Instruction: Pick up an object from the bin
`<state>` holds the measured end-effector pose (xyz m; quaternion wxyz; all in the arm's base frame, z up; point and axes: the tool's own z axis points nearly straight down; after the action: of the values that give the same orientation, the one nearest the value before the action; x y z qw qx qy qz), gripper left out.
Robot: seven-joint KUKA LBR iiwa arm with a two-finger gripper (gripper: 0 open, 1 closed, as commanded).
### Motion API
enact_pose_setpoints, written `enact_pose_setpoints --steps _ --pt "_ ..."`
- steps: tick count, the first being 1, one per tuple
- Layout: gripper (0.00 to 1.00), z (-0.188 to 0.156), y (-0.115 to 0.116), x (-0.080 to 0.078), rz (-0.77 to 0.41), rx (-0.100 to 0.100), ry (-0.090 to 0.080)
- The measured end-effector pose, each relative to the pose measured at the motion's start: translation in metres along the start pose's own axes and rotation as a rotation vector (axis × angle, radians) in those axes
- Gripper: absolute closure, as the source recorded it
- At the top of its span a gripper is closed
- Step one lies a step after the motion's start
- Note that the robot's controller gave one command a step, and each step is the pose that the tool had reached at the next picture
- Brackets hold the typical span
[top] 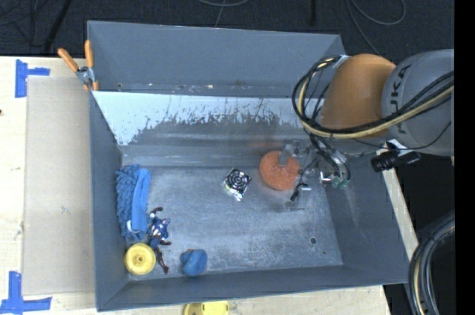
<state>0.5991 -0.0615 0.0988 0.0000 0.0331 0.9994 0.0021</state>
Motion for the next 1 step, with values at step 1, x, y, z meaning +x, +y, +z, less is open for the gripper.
enact_pose_setpoints --steps 1 --pt "0.00 0.0290 -0.0542 -0.0164 -0.023 0.005 -0.006"
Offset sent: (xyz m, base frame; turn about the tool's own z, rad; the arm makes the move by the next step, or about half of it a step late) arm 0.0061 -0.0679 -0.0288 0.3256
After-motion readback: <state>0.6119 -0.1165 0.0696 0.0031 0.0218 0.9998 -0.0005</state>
